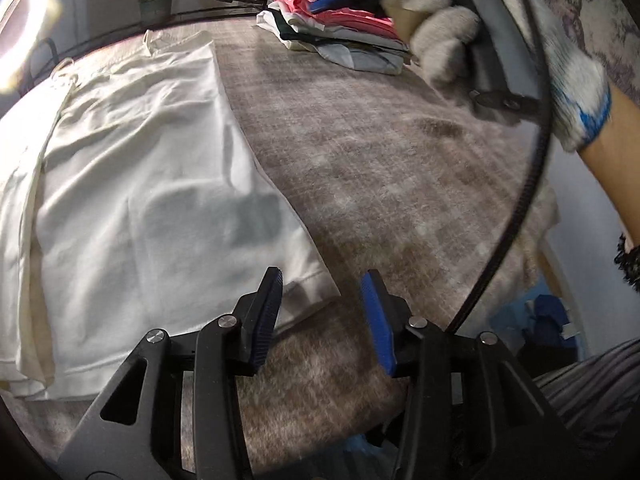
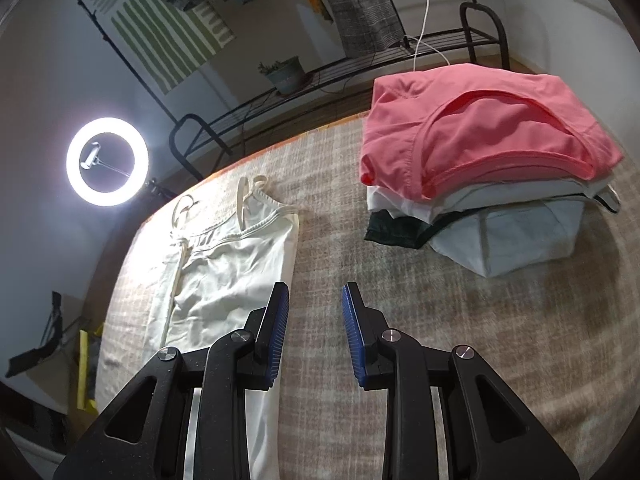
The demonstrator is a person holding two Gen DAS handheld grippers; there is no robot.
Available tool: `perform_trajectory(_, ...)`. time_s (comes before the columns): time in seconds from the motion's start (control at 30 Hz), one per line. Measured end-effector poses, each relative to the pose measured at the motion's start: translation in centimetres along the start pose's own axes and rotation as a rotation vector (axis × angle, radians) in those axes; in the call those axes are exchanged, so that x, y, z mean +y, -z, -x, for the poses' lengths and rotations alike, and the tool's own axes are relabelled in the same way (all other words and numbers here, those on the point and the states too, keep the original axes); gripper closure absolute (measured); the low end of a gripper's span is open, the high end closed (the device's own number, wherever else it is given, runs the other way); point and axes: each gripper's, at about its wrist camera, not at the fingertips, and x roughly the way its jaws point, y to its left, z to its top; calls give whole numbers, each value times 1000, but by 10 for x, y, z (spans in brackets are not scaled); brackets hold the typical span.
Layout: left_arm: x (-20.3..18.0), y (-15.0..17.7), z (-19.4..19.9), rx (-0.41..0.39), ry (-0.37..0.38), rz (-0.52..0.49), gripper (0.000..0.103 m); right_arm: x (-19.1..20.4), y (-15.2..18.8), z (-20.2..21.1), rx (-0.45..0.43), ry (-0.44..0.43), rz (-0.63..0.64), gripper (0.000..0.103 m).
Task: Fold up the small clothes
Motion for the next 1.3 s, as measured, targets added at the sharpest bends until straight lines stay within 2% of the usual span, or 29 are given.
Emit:
perform_trajectory(0.17,1,-2,-6,-10,-42,-18,64,10,-9,-27,23,8,38,77)
perform_trajectory(0.23,4,-3,-7,-17,-61,-21,80,16,-12,-38,34,3,58,77)
perform_trajectory(0.27,6,-4,-8,-19,-57,-16,83,20,-14,-45,40,1,72,77)
perform_trajectory(0.3,9,-4,-7,-19,-50,-7,92,24,-15,-51,45,-1,83,77)
perform_trajectory(0.33,14,-5,-7,-17,-44,7,96,27,-17,-59,50,-1,95,77)
perform_trajectory(0.53,36,-6,5,-24,36,112,98,27,-22,-101,55,-21,86,77)
perform_trajectory(0.7,51,-6,16,-37,65,160,99,18,-29,-128,76,-7,66,76)
perform_trajectory(0.77,57,-6,18,-35,78,187,99,14,-34,-133,68,-41,36,65)
perform_trajectory(0.8,61,-6,19,-35,83,199,99,14,-36,-135,60,-46,32,63)
perform_trajectory(0.93,71,-4,23,-31,99,233,99,20,-39,-147,62,-11,58,63)
perform_trajectory(1.0,71,-3,25,-33,97,230,99,25,-41,-151,60,-12,70,72)
perform_trajectory(1.03,69,-3,25,-34,96,231,99,26,-43,-153,66,-14,65,92)
perform_trajectory(1.07,69,-2,26,-34,96,233,99,27,-45,-156,78,-18,54,97)
perform_trajectory(1.3,73,-2,33,-53,87,244,99,40,-53,-155,73,16,19,99)
